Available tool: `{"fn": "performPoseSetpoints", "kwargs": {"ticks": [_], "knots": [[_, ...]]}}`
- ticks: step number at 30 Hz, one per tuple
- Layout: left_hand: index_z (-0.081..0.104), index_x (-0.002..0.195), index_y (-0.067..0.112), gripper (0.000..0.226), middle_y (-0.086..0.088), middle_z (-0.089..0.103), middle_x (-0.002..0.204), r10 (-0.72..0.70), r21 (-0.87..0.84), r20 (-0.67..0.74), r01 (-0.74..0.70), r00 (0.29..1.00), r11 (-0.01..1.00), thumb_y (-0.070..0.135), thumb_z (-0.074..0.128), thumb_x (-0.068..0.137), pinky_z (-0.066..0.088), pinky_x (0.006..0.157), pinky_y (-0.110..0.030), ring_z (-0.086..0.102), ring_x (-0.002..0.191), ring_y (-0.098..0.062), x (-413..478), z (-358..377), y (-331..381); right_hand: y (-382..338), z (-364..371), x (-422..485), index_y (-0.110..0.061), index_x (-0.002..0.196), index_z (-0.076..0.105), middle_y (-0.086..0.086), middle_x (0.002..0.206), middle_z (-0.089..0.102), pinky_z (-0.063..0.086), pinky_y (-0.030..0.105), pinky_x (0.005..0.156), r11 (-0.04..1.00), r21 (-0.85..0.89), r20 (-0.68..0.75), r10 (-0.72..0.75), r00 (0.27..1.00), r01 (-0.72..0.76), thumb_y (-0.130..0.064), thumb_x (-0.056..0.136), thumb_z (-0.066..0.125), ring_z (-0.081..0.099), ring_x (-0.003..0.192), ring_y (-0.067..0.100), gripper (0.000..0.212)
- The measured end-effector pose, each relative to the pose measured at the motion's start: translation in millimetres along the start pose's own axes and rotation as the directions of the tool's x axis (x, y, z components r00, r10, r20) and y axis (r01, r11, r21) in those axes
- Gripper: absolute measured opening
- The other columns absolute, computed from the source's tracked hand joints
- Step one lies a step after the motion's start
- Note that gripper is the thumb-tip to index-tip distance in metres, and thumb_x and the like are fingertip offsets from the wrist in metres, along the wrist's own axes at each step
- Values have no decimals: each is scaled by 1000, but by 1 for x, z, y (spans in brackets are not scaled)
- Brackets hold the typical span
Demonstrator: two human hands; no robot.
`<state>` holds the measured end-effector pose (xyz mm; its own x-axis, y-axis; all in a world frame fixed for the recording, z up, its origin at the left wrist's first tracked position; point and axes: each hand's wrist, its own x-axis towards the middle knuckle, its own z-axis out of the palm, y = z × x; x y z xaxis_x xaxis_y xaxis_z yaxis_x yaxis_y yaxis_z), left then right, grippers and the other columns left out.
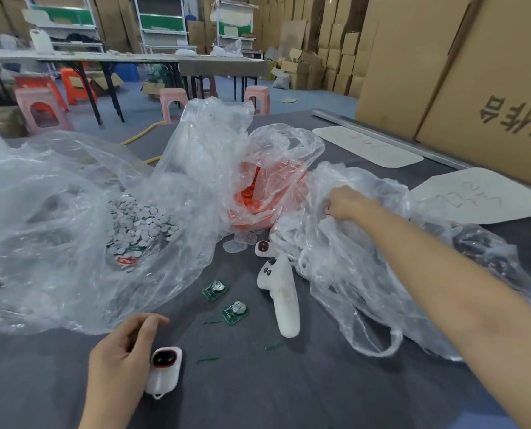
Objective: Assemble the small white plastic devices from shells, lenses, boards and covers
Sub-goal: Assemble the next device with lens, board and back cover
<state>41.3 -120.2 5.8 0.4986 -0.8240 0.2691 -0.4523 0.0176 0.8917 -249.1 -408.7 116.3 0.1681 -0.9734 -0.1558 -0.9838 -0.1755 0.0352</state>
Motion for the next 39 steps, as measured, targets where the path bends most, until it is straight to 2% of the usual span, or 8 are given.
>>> {"fn": "performPoseSetpoints", "kwargs": {"ticks": [9, 16, 22, 26, 28, 31, 36, 39], "knots": [[68, 71, 39, 28, -14, 65, 66, 22, -17, -8, -22, 1000, 1000, 16, 67, 87, 35, 53, -6, 43, 54, -6, 2, 1, -3, -19, 10, 7, -3, 99, 68, 6, 78, 60, 48, 31, 70, 997, 50, 72, 62, 995, -66, -8, 81, 65, 58, 73, 22, 20], [69, 76, 39, 16, -3, 62, 64, 20, -21, -6, -21, 1000, 1000, 31, 56, 82, 33, 51, -11, 42, 50, -4, 2, -1, -3, -23, -20, -5, -3, 116, 63, 15, 120, 60, 45, 31, 86, 992, -126, -26, 19, 999, -23, -13, 90, 59, 58, 105, 28, 28], [63, 89, 46, 25, 19, 60, 92, 137, 207, 394, -233, 909, 950, 42, 80, 72, 39, 79, -13, 55, 89, 0, -5, -3, 4, -21, -74, -69, -3, 118, 57, 18, 118, 56, 44, 36, 77, 973, -162, -325, 105, 940, -165, -6, 91, 51, 56, 108, 37, 28], [64, 87, 40, 30, 17, 56, 90, 177, 346, 383, -319, 906, 882, 15, 77, 79, 34, 77, -23, 48, 87, -11, -17, -7, 3, -39, -87, -142, -9, 94, 71, 7, 73, 61, 35, 28, 53, 973, 87, -372, -166, 913, 212, -27, 96, 55, 56, 73, 30, 24], [71, 90, 30, 27, 10, 61, 89, 104, 522, 185, -187, 977, 832, 5, 70, 81, 31, 74, -33, 51, 90, -23, -25, -13, 4, -66, -66, -183, -18, 90, 76, -5, 72, 70, 42, 18, 51, 719, 466, -214, -475, 854, 516, -28, 95, 57, 64, 65, 10, 22], [72, 100, 19, 31, -2, 68, 96, 168, 624, -73, -86, 983, 777, -1, 59, 80, 37, 81, -40, 56, 99, -33, -38, -30, 5, -119, 2, -214, -9, 94, 75, -10, 78, 71, 44, 17, 57, 351, 842, -23, -736, 677, 410, -15, 96, 55, 59, 65, 1, 21], [63, 115, 24, 29, 8, 71, 105, 54, -216, -140, -84, 989, 973, 8, 49, 96, 47, 81, -10, 65, 96, -1, -54, -33, 41, -180, 81, -207, -9, 101, 73, 3, 85, 68, 39, 22, 63, 36, 997, -5, -826, 564, 61, -19, 90, 58, 57, 68, 9, 21], [69, 104, 17, 29, 8, 73, 88, -54, -197, -86, 36, 995, 980, -2, 48, 96, 49, 72, -12, 67, 80, -1, -48, -22, 44, -186, 95, -199, -8, 103, 72, 1, 86, 69, 40, 19, 59, -83, 994, -28, -820, 571, -70, -23, 85, 59, 59, 67, 11, 27]]}}
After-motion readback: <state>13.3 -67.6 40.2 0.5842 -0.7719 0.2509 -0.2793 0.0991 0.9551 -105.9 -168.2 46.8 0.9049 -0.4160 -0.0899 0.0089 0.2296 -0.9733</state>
